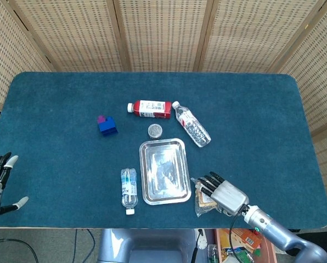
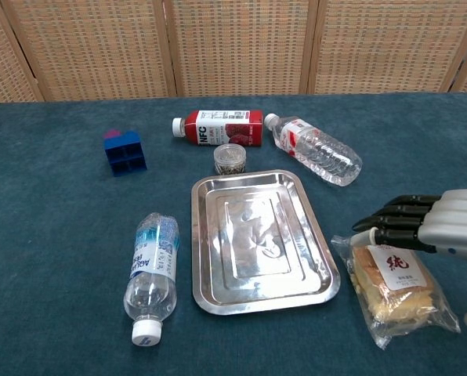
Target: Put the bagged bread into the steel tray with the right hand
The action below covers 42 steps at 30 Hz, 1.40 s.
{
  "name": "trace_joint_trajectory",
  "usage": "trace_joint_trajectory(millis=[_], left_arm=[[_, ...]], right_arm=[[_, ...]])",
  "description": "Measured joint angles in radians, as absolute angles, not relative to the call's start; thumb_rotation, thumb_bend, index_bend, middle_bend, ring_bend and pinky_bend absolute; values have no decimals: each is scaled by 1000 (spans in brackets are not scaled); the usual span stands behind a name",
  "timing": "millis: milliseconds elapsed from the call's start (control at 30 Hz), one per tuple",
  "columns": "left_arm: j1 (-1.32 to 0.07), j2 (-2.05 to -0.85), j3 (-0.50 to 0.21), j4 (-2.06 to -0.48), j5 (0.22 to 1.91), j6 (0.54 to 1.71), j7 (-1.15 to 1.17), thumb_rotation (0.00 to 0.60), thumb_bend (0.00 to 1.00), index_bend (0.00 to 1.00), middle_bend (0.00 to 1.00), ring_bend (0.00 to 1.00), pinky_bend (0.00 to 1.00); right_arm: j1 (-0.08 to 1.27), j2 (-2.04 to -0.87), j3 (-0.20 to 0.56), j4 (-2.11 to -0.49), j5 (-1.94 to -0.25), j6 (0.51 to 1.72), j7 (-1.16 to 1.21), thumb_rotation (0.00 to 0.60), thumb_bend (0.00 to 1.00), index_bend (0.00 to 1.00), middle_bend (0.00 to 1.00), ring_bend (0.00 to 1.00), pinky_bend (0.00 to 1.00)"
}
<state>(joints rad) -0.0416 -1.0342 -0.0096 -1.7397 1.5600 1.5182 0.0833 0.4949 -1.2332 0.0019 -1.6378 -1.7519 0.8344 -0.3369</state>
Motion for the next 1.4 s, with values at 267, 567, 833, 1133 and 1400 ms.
trace_joint_trajectory(millis=[267, 567, 833, 1133, 1400], left_arm=[[-52, -1029, -19, -1738, 1529, 1496, 69, 600, 0, 0, 0, 0, 0], [-70, -1028, -28, -1738, 1495, 1458, 66, 600, 0, 0, 0, 0, 0], [-92, -1035, -38, -1738, 1475, 1431, 78, 600, 0, 0, 0, 0, 0], [-103, -1039, -52, -1729, 1426, 1409, 79, 600, 0, 0, 0, 0, 0], [-103, -1036, -54, -1724, 1411, 1407, 71, 600, 0, 0, 0, 0, 0]], right_arm=[[519, -1333, 21, -1578, -1677, 815, -471, 600, 140, 491, 525, 438, 380], [566, -1310, 78, -1657, -1691, 889, -440, 600, 175, 511, 544, 450, 386], [712, -1328, 228, -1726, -1475, 773, -584, 600, 174, 511, 544, 450, 386], [973, -1566, 267, -1588, -1132, 683, -899, 600, 174, 509, 542, 450, 386], [1074, -1641, 224, -1517, -1018, 731, -1088, 600, 0, 0, 0, 0, 49]])
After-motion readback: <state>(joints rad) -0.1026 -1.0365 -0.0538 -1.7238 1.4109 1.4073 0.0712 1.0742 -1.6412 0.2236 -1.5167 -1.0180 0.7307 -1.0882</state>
